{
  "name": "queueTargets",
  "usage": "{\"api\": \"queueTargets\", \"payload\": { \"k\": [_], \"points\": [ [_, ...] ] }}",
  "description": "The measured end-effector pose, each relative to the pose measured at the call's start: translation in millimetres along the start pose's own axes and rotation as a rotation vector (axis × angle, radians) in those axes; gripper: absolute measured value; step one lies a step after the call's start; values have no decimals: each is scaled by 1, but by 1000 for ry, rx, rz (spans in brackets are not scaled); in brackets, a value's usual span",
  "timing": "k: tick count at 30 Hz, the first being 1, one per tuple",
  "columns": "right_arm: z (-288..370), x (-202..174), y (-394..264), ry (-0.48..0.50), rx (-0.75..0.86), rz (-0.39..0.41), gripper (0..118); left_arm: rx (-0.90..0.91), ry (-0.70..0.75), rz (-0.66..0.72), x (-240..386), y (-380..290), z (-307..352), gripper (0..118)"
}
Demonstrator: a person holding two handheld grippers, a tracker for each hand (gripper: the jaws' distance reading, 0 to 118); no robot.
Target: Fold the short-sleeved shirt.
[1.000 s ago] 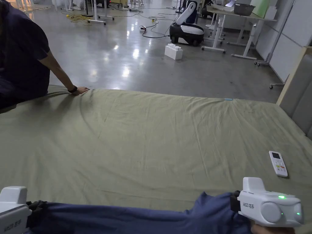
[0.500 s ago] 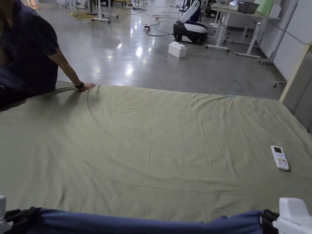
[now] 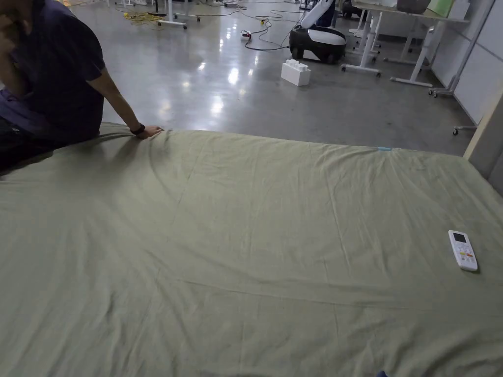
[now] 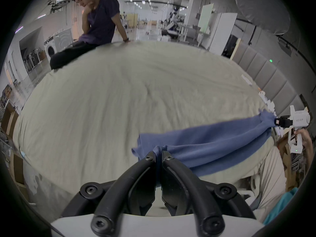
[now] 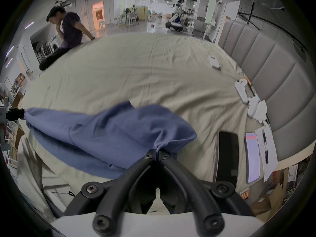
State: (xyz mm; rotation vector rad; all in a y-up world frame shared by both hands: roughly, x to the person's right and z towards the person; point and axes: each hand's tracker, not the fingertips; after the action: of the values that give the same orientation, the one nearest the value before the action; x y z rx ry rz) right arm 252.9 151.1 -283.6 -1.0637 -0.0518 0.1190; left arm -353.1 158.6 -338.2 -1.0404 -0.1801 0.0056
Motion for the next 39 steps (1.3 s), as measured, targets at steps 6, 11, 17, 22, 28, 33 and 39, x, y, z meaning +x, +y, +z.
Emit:
{"api": "queueTargets", "payload": {
  "k": [6, 11, 17, 22, 28, 33, 39],
  "points": [
    [-19, -8, -10, -12, -35, 4, 2, -20, 19, 0, 1, -7, -22, 5],
    [-25, -16, -12, -38, -19, 18, 2, -1, 15, 47, 0, -8, -24, 6],
    [13, -24, 1, -133, 50, 46, 16, 143, 41, 63, 3, 1, -2, 18],
    [48, -39, 24, -190, 235, 30, 69, 316, 69, 51, 20, 24, 18, 59],
    [74, -68, 56, -157, 569, -36, 71, 511, 125, -3, 58, 51, 29, 59],
    [82, -99, 80, -140, 779, -71, 71, 672, 158, -16, 97, 68, 42, 59],
    [85, -116, 100, -139, 930, -131, 42, 780, 222, -15, 116, 80, 52, 45]
  ]
}}
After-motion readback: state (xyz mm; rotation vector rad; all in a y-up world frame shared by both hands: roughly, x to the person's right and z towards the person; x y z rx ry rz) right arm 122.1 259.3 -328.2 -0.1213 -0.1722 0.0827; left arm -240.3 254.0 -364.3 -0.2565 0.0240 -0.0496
